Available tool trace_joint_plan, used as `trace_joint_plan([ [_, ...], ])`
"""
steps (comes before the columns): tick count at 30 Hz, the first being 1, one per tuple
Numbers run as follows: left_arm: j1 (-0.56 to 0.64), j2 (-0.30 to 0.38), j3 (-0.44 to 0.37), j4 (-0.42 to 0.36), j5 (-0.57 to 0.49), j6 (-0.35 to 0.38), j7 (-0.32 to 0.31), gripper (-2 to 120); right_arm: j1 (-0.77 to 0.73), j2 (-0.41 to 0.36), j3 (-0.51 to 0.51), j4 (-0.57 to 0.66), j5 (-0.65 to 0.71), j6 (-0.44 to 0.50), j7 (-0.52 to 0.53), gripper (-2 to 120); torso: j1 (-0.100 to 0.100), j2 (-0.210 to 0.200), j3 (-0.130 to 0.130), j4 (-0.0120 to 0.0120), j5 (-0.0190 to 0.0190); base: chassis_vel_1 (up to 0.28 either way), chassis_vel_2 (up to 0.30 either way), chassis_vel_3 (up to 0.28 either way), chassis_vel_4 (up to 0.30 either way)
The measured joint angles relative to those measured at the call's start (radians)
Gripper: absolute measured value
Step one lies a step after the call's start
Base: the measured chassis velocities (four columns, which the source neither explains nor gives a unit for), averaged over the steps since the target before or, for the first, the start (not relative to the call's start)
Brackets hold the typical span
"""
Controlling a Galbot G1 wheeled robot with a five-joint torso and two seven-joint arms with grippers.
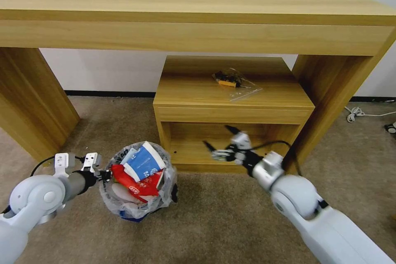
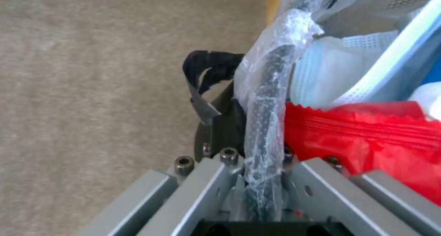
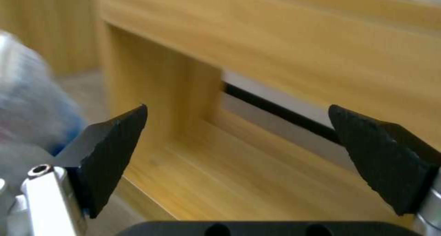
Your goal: Pick up the trash bin and place the garbage on the floor into it.
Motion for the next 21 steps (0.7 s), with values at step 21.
trace_joint_plan([
  [21, -0.032, -0.065, -0.006, 0.179, 0.084, 0.0, 0.056, 0, -0.255, 0.06, 0.294, 0.012, 0.044, 0.087, -0.062, 100, 0.0, 0.0, 0.0, 0.0003, -0.0001, 0.0, 0.0, 0.0, 0.0],
])
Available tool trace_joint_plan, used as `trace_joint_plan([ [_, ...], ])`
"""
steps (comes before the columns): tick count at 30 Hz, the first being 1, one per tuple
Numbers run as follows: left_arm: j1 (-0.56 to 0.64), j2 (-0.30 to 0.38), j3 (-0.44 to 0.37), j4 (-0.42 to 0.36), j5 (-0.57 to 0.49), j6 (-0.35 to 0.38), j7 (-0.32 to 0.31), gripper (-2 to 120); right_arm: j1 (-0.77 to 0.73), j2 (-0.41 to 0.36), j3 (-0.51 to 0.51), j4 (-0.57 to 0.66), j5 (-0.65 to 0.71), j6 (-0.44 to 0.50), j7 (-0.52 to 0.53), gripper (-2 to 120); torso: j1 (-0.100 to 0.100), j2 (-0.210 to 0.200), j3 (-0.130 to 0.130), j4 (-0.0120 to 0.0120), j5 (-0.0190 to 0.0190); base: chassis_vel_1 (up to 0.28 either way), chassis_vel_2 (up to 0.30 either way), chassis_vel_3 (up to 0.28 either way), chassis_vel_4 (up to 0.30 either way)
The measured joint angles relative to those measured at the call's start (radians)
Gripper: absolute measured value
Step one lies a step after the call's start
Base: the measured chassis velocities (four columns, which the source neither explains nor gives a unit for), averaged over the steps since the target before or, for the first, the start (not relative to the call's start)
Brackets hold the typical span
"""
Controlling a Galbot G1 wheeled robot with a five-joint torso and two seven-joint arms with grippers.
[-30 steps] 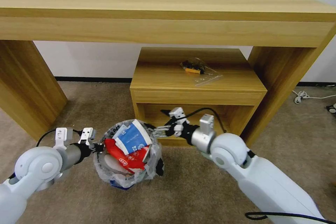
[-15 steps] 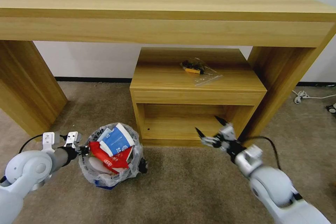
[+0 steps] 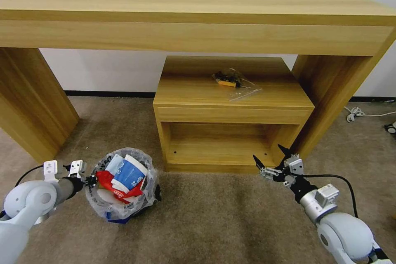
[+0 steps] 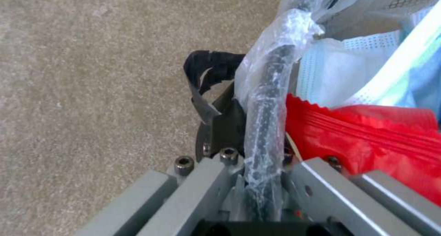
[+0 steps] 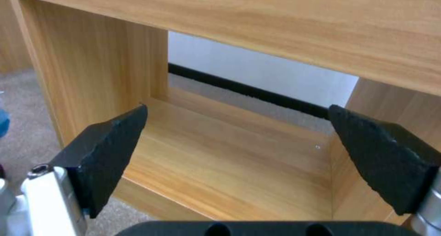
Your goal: Pick up the trash bin and place the garbage on the floor into it.
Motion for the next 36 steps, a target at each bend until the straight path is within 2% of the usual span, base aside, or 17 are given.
trace_joint_plan([
  [16, -0.009, -0.021, 0.01, 0.026, 0.036, -0.003, 0.034, 0, 0.012, 0.013, -0.012, 0.0, 0.012, -0.022, 0.015, 100, 0.0, 0.0, 0.0, -0.0001, 0.0, 0.0, 0.0, 0.0, 0.0],
  [19, -0.011, -0.023, 0.013, 0.024, 0.035, -0.003, 0.034, 7, 0.012, 0.013, -0.015, -0.001, 0.012, -0.023, 0.015, 100, 0.0, 0.0, 0.0, -0.0005, -0.0005, 0.0, 0.0, 0.0, 0.0],
  [20, -0.011, -0.024, 0.014, 0.024, 0.034, -0.002, 0.034, 15, 0.014, 0.014, -0.019, -0.001, 0.013, -0.025, 0.016, 100, 0.0, 0.0, 0.0, -0.0007, -0.0009, 0.0, 0.0, 0.0, 0.0],
  [21, -0.011, -0.024, 0.014, 0.024, 0.034, -0.002, 0.034, 15, 0.014, 0.014, -0.019, -0.001, 0.013, -0.025, 0.016, 100, 0.0, 0.0, 0.0, -0.0006, -0.0008, 0.0, 0.0, 0.0, 0.0],
  [24, -0.007, -0.024, 0.012, 0.024, 0.034, -0.001, 0.034, 28, 0.021, 0.015, -0.023, -0.006, 0.014, -0.027, 0.017, 100, 0.0, 0.0, 0.0, -0.0003, -0.0006, 0.0, 0.0, 0.0, 0.0],
  [26, -0.006, -0.024, 0.01, 0.023, 0.033, 0.0, 0.034, 31, 0.023, 0.015, -0.024, -0.008, 0.015, -0.028, 0.018, 100, 0.0, 0.0, 0.0, -0.0003, -0.0005, 0.0, 0.0, 0.0, 0.0],
  [29, -0.005, -0.024, 0.004, 0.02, 0.029, 0.002, 0.033, 49, 0.028, 0.017, -0.029, -0.012, 0.02, -0.032, 0.019, 100, 0.0, 0.0, 0.0, -0.0003, -0.0004, 0.0, 0.0, 0.0, 0.0],
  [30, -0.005, -0.024, 0.004, 0.02, 0.029, 0.002, 0.033, 49, 0.028, 0.017, -0.029, -0.012, 0.02, -0.032, 0.019, 100, 0.0, 0.0, 0.0, -0.0003, -0.0004, 0.0, 0.0, 0.0, 0.0],
  [33, 0.002, -0.024, -0.009, 0.003, 0.01, 0.003, 0.035, 64, 0.029, 0.017, -0.03, -0.013, 0.023, -0.035, 0.02, 100, 0.0, 0.0, 0.0, -0.0003, -0.0002, 0.0, 0.0, 0.0, 0.0],
  [34, 0.002, -0.024, -0.009, 0.003, 0.01, 0.003, 0.035, 64, 0.029, 0.017, -0.03, -0.013, 0.023, -0.035, 0.02, 100, 0.0, 0.0, 0.0, -0.0003, -0.0002, 0.0, 0.0, 0.0, 0.0],
  [36, 0.012, -0.021, -0.024, -0.013, 0.001, 0.003, 0.048, 72, 0.032, 0.016, -0.031, -0.014, 0.031, -0.038, 0.022, 100, 0.0, 0.0, 0.0, -0.0003, -0.0003, 0.0, 0.0, 0.0, 0.0],
])
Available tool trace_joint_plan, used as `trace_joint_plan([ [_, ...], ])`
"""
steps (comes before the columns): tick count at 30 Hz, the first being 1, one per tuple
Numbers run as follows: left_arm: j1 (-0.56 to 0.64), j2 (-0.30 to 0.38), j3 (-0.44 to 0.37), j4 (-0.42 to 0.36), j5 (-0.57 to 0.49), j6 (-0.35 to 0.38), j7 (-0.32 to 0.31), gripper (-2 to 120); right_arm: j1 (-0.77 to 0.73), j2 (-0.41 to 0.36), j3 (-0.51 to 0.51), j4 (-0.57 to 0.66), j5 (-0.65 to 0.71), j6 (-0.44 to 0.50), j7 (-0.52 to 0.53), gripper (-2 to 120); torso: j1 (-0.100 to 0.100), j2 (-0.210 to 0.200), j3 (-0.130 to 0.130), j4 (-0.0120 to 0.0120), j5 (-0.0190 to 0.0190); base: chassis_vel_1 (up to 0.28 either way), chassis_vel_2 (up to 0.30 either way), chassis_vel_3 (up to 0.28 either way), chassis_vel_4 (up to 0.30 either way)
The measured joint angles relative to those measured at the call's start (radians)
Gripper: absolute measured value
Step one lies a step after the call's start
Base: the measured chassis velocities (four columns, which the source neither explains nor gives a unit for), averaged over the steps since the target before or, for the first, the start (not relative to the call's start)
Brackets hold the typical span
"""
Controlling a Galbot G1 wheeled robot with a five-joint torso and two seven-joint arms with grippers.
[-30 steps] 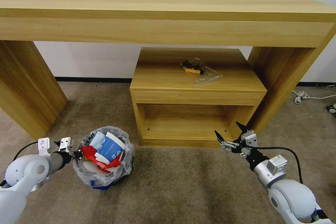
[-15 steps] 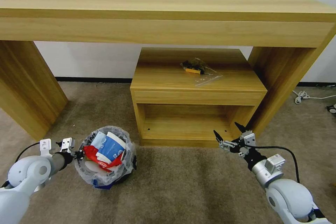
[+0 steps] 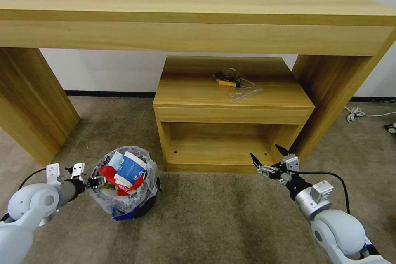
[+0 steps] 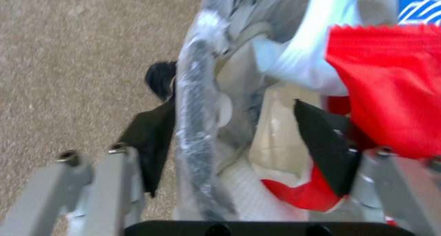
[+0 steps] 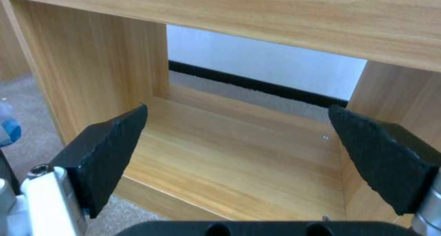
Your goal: Pick up the trash bin and place the garbage on the floor into it.
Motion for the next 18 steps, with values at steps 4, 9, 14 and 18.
trace_joint_plan([
  [4, 0.009, 0.007, -0.019, -0.01, -0.002, 0.0, 0.041, 83, 0.002, 0.001, -0.002, 0.0, 0.006, -0.004, 0.003, 100, 0.0, 0.0, 0.0, 0.0, 0.0001, 0.0, 0.0, 0.0, 0.0],
  [9, 0.013, 0.017, -0.046, -0.012, 0.003, 0.0, 0.113, 99, 0.005, 0.005, -0.007, 0.0, 0.008, -0.008, 0.007, 100, 0.0, 0.0, 0.0, 0.0, 0.0001, 0.0, 0.0, 0.0, 0.0],
  [14, 0.017, 0.031, -0.072, -0.021, 0.018, -0.001, 0.169, 100, 0.009, 0.005, -0.009, 0.0, 0.012, -0.013, 0.008, 100, 0.0, 0.0, 0.0, 0.0, 0.0001, 0.0, 0.0, 0.0, 0.0],
  [18, 0.031, 0.039, -0.116, -0.036, 0.025, -0.001, 0.183, 100, 0.012, 0.002, -0.009, 0.001, 0.02, -0.018, 0.009, 100, 0.0, 0.0, 0.0, 0.0, 0.0001, 0.0, 0.0, 0.0, 0.0],
])
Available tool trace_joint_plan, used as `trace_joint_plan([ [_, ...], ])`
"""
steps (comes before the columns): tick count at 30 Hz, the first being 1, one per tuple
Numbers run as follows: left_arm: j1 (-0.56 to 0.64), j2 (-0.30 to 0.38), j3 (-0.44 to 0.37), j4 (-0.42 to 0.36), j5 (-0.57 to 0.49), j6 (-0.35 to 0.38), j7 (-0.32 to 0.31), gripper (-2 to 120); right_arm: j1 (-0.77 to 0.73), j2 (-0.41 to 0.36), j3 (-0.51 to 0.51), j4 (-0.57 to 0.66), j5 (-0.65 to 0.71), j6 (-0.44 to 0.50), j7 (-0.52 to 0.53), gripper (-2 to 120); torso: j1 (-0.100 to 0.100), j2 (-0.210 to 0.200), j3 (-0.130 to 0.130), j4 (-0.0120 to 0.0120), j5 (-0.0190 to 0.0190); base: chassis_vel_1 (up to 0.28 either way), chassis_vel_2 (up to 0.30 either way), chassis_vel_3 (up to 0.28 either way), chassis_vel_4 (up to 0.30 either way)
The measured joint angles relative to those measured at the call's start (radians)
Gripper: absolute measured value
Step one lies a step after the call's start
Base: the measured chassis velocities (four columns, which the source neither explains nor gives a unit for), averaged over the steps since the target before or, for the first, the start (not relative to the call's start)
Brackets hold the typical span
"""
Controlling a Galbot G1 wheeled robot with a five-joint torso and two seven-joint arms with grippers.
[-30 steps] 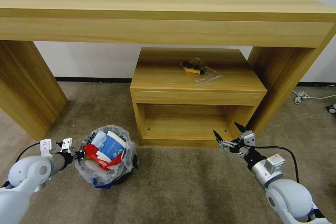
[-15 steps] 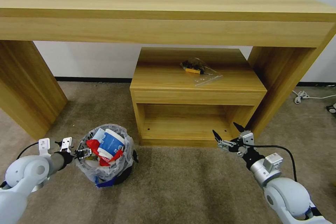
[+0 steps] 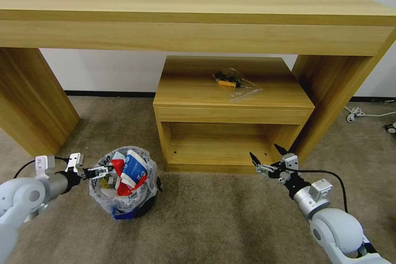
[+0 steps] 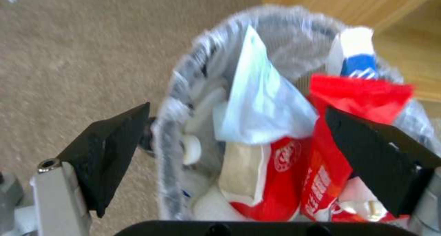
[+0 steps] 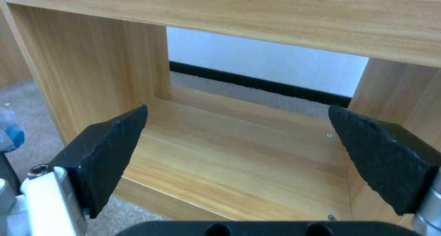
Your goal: Pick up the trash bin and place the garbage on the floor into it.
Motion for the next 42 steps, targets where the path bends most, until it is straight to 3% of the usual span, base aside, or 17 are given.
trace_joint_plan([
  [6, 0.02, -0.016, -0.081, -0.03, 0.035, -0.001, 0.005, 100, -0.002, -0.001, 0.001, 0.013, 0.041, -0.021, 0.014, 100, 0.0, 0.0, 0.0, 0.0, 0.0, 0.0, 0.0, 0.0, 0.0],
  [8, 0.049, -0.033, -0.112, -0.078, 0.06, -0.001, -0.016, 100, -0.004, -0.003, 0.01, 0.014, 0.051, -0.024, 0.018, 100, 0.0, 0.0, 0.0, 0.0001, 0.0001, 0.0, 0.0, 0.0, 0.0],
  [22, 0.091, -0.056, -0.14, -0.153, -0.004, -0.001, -0.011, 100, -0.02, -0.002, 0.033, 0.014, 0.058, -0.025, 0.021, 100, 0.0, 0.0, 0.0, 0.0, 0.0001, 0.0, 0.0, 0.0, 0.0],
  [27, 0.113, -0.079, -0.174, -0.181, 0.072, -0.025, 0.0, 100, -0.039, 0.006, 0.048, 0.033, 0.056, -0.023, 0.021, 100, 0.0, 0.0, 0.0, 0.0, 0.0003, 0.0, 0.0, 0.0, 0.0],
  [29, 0.132, -0.115, -0.192, -0.196, 0.143, -0.094, 0.011, 100, -0.052, 0.022, 0.058, 0.041, 0.047, -0.019, 0.021, 100, 0.0, 0.0, 0.0, 0.0001, 0.0001, 0.0, 0.0, 0.0, 0.0],
  [30, 0.145, -0.149, -0.2, -0.207, 0.189, -0.164, 0.015, 100, -0.065, 0.04, 0.066, 0.045, 0.033, -0.012, 0.022, 100, 0.0, 0.0, 0.0, 0.0001, 0.0002, 0.0, 0.0, 0.0, 0.0],
  [31, 0.145, -0.149, -0.2, -0.207, 0.189, -0.164, 0.015, 100, -0.065, 0.04, 0.066, 0.045, 0.033, -0.012, 0.022, 100, 0.0, 0.0, 0.0, 0.0001, 0.0002, 0.0, 0.0, 0.0, 0.0],
  [33, 0.176, -0.228, -0.214, -0.227, 0.296, -0.331, 0.017, 100, -0.094, 0.072, 0.083, 0.06, 0.004, -0.001, 0.023, 100, 0.0, 0.0, 0.0, -0.0001, 0.0002, 0.0, 0.0, 0.0, 0.0],
  [34, 0.176, -0.228, -0.214, -0.227, 0.296, -0.331, 0.017, 100, -0.094, 0.072, 0.083, 0.06, 0.004, -0.001, 0.023, 100, 0.0, 0.0, 0.0, -0.0001, 0.0002, 0.0, 0.0, 0.0, 0.0],
  [36, 0.206, -0.303, -0.231, -0.242, 0.391, -0.447, 0.018, 100, -0.128, 0.102, 0.096, 0.087, -0.017, 0.002, 0.03, 100, 0.0, 0.0, 0.0, 0.0002, -0.0001, 0.0, 0.0, 0.0, 0.0],
  [38, 0.215, -0.333, -0.239, -0.247, 0.421, -0.48, 0.017, 100, -0.144, 0.119, 0.102, 0.099, -0.031, 0.004, 0.033, 100, 0.0, 0.0, 0.0, 0.0003, 0.0, 0.0, 0.0, 0.0, 0.0],
  [41, 0.254, -0.462, -0.285, -0.256, 0.557, -0.584, 0.035, 100, -0.226, 0.191, 0.142, 0.159, -0.083, 0.009, 0.035, 100, 0.0, 0.0, 0.0, -0.0003, 0.0003, 0.0, 0.0, 0.0, 0.0],
  [42, 0.254, -0.462, -0.285, -0.256, 0.557, -0.584, 0.035, 100, -0.226, 0.191, 0.142, 0.159, -0.083, 0.009, 0.035, 100, 0.0, 0.0, 0.0, -0.0003, 0.0003, 0.0, 0.0, 0.0, 0.0],
])
